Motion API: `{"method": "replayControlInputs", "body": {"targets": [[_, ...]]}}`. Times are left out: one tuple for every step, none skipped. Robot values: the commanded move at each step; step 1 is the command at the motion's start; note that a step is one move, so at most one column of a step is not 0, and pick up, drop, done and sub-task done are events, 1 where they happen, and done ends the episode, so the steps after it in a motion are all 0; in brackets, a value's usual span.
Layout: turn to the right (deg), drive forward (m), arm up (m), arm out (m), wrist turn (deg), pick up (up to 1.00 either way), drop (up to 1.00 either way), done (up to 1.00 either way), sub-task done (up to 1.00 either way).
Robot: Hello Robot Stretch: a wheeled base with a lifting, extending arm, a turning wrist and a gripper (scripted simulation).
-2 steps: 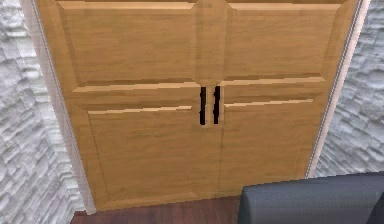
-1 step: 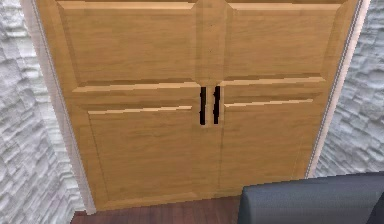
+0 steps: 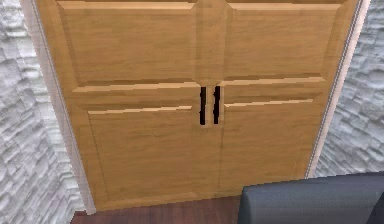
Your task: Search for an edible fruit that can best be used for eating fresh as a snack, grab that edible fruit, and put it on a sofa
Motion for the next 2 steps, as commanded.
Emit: {"method": "replayControlInputs", "body": {"targets": [[0.0,0.00,0.10,0.00,0.0,0.00,0.00,0.00,0.00],[0.0,0.00,0.00,-0.08,0.0,0.00,0.00,0.00,0.00]]}}
